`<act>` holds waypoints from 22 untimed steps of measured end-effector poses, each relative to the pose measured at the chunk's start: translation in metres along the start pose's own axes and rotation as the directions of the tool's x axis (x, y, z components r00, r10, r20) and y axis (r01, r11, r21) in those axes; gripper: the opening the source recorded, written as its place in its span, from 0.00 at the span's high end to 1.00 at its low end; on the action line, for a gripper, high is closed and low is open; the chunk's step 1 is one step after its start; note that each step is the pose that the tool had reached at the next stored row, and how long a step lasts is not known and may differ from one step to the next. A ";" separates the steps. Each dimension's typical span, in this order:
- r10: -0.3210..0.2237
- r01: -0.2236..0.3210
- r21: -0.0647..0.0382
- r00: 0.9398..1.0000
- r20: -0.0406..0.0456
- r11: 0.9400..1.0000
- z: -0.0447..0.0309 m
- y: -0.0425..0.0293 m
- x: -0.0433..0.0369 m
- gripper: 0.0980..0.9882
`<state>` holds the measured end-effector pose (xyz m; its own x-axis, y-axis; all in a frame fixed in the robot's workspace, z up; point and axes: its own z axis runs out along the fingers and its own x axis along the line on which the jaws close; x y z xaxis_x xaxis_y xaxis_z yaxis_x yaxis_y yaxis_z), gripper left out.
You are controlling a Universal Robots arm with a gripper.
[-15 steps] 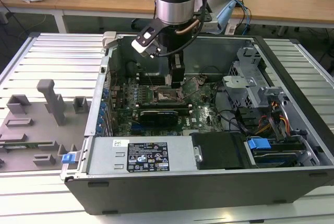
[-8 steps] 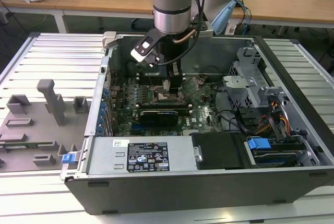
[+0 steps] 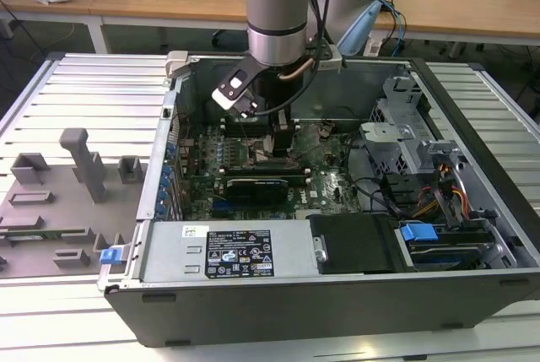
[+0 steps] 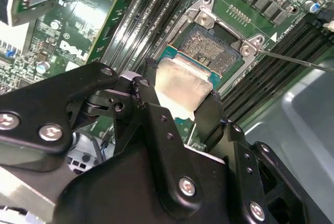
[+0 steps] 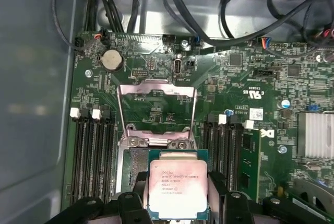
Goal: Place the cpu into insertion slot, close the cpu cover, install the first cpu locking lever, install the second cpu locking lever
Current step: 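Place the cpu into insertion slot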
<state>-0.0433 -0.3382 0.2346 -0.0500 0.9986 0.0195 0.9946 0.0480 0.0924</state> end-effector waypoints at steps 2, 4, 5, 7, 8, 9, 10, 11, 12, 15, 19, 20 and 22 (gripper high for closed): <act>0.000 0.000 0.001 1.000 0.000 1.000 0.0036 -0.0002 0.0014 0.50; 0.000 0.000 0.001 1.000 0.000 1.000 0.0062 -0.0003 0.0036 0.50; 0.000 0.000 0.002 1.000 0.000 1.000 0.0074 -0.0004 0.0049 0.50; 0.000 0.000 0.002 1.000 0.000 1.000 0.0103 -0.0008 0.0075 0.50; 0.000 0.000 0.002 1.000 0.000 1.000 0.0120 -0.0018 0.0094 0.50; 0.000 0.000 0.002 1.000 0.001 1.000 0.0138 -0.0031 0.0114 0.50; 0.000 0.000 0.002 1.000 0.001 1.000 0.0149 -0.0041 0.0127 0.50; 0.000 0.000 0.002 1.000 0.002 1.000 0.0158 -0.0049 0.0134 0.50; 0.000 0.000 0.003 1.000 0.006 1.000 0.0173 -0.0067 0.0145 0.50; 0.003 -0.003 0.005 1.000 0.016 1.000 0.0201 -0.0083 0.0154 0.50; 0.004 -0.004 0.008 1.000 0.028 1.000 0.0215 -0.0086 0.0157 0.50; 0.007 -0.007 0.008 1.000 0.028 1.000 0.0227 -0.0087 0.0166 0.50; 0.025 -0.025 0.010 0.999 0.030 1.000 0.0272 -0.0090 0.0186 0.50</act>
<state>-0.0507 -0.3193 0.2071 -0.0226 0.9997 -0.0077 0.9964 0.0231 0.0816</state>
